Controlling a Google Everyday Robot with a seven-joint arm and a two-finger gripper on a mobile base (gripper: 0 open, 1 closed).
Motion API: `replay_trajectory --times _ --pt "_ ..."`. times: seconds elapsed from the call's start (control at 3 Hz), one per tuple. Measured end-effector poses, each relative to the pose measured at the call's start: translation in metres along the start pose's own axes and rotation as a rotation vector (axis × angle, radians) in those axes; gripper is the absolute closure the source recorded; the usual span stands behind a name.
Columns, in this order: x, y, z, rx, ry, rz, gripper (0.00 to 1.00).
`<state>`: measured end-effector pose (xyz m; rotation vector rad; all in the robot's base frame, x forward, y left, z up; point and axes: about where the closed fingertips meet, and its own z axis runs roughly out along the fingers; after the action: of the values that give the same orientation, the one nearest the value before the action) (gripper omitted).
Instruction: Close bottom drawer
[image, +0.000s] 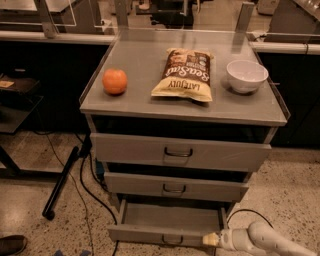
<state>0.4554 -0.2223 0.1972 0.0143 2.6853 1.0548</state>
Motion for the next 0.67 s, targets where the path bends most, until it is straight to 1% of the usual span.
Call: replay_trajectory --times 0.33,0.67 --pt "0.002 0.000 0.000 0.000 0.000 0.000 1.00" --pt "-0.024 0.005 -0.005 -0.009 -0.062 -0.004 1.00"
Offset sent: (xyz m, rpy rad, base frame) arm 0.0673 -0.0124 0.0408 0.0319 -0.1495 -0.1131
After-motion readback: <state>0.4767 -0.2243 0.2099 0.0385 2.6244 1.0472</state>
